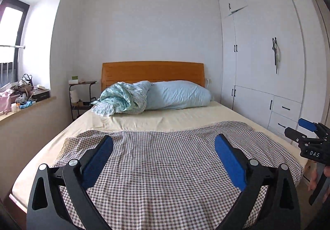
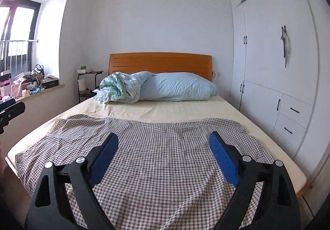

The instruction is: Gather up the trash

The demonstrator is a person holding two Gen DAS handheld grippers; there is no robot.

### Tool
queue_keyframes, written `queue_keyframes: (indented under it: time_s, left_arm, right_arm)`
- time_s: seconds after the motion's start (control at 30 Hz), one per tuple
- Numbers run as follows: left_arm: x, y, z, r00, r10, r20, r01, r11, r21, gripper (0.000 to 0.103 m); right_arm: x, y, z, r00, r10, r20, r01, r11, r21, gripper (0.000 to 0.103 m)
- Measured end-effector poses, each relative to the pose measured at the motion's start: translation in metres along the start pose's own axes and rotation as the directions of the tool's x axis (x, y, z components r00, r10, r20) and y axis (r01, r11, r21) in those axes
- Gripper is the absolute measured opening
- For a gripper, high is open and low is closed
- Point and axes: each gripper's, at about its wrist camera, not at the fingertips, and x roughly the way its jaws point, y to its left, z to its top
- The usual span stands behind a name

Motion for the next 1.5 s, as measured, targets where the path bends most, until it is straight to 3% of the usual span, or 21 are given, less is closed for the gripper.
queue_keyframes:
  time_s: [0.23,0.33,0.47,0.7,0.8,0.97,1.07,1.17,1.3,1.43,1.5]
  left_arm:
    - [-0.045,0.005,-0.011,0.999,0.053,0.006,-0.052,0.998,-0.035,0.095]
    - [-0.073,0.000,-0.016,0.998,0.059,-0.012,-0.059,0.998,-0.021,0.095]
    - [-0.116,-0.013,-0.027,0.995,0.097,-0.032,-0.096,0.994,0.042,0.095]
    - [-0.174,-0.021,-0.049,0.993,0.105,-0.062,-0.105,0.994,0.010,0.095]
    - [-0.199,-0.029,-0.057,0.992,0.115,-0.043,-0.113,0.993,0.036,0.095]
    - [-0.239,-0.040,-0.070,0.989,0.144,-0.024,-0.142,0.988,0.062,0.095]
    - [-0.260,-0.042,-0.080,0.988,0.150,-0.022,-0.149,0.988,0.052,0.095]
    - [-0.270,-0.043,-0.085,0.988,0.156,-0.011,-0.155,0.986,0.054,0.095]
    - [-0.269,-0.046,-0.080,0.988,0.157,-0.005,-0.156,0.986,0.057,0.095]
    - [-0.269,-0.049,-0.076,0.993,0.119,-0.018,-0.118,0.993,0.026,0.095]
    - [-0.270,-0.048,-0.076,0.992,0.127,-0.021,-0.127,0.992,0.020,0.095]
  right_arm:
    - [-0.024,0.005,-0.008,0.999,0.033,-0.019,-0.033,0.999,-0.009,0.087]
    - [-0.038,0.006,-0.014,0.997,0.025,-0.066,-0.025,1.000,0.003,0.087]
    - [-0.059,0.011,-0.027,0.986,0.073,-0.147,-0.067,0.997,0.044,0.087]
    - [-0.114,0.029,-0.052,0.984,0.012,-0.180,-0.012,1.000,0.000,0.087]
    - [-0.142,0.039,-0.056,0.989,-0.004,-0.147,0.000,1.000,-0.031,0.087]
    - [-0.176,0.044,-0.047,0.995,-0.040,-0.094,0.043,0.999,0.025,0.087]
    - [-0.192,0.044,-0.052,0.993,-0.058,-0.106,0.064,0.997,0.052,0.087]
    - [-0.207,0.041,-0.065,0.989,-0.024,-0.144,0.036,0.996,0.080,0.087]
    - [-0.220,0.051,-0.079,0.988,-0.085,-0.131,0.077,0.995,-0.063,0.087]
    - [-0.215,0.048,-0.093,0.979,-0.062,-0.192,0.058,0.998,-0.025,0.087]
    - [-0.215,0.047,-0.091,0.982,-0.059,-0.182,0.059,0.998,-0.008,0.087]
